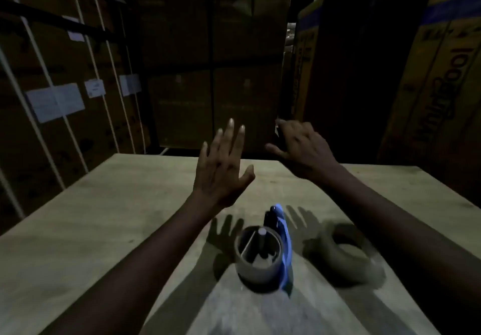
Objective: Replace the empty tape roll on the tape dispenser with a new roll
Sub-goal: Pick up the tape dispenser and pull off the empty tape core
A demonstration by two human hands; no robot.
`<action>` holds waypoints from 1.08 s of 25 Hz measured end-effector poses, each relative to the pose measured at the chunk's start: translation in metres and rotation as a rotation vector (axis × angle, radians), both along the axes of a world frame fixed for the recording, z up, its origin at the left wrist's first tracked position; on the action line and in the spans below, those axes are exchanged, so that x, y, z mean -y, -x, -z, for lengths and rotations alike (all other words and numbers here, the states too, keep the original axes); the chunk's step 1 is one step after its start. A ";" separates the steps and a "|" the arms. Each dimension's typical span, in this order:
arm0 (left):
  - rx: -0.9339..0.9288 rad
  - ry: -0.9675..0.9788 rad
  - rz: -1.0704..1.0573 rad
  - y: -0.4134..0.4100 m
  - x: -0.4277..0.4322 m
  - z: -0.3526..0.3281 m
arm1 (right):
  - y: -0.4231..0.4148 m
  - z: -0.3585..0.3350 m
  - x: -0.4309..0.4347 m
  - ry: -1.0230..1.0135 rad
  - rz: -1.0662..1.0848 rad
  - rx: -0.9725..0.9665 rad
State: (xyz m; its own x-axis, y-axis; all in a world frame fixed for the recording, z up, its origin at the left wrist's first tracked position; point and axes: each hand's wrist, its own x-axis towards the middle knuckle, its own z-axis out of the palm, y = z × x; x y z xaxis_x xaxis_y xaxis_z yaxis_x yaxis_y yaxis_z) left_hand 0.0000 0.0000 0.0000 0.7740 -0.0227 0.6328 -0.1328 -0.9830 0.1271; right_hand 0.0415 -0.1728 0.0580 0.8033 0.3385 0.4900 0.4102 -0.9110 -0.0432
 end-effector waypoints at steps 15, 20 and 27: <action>-0.269 0.835 0.228 0.008 -0.019 0.070 | 0.057 0.074 -0.020 0.357 0.033 -0.486; -0.340 0.843 0.234 -0.001 -0.031 0.073 | 0.031 0.087 -0.029 0.059 -0.052 -0.205; -0.639 0.951 0.385 -0.004 -0.039 0.072 | 0.013 0.112 -0.029 -0.195 -0.294 0.091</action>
State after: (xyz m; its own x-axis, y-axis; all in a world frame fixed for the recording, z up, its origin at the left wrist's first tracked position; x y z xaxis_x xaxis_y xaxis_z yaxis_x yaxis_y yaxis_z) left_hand 0.0039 0.0392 -0.0721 0.9982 -0.0539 0.0276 -0.0456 -0.3704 0.9278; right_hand 0.0290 -0.1433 -0.0538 0.6358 0.4417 0.6330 0.6635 -0.7318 -0.1558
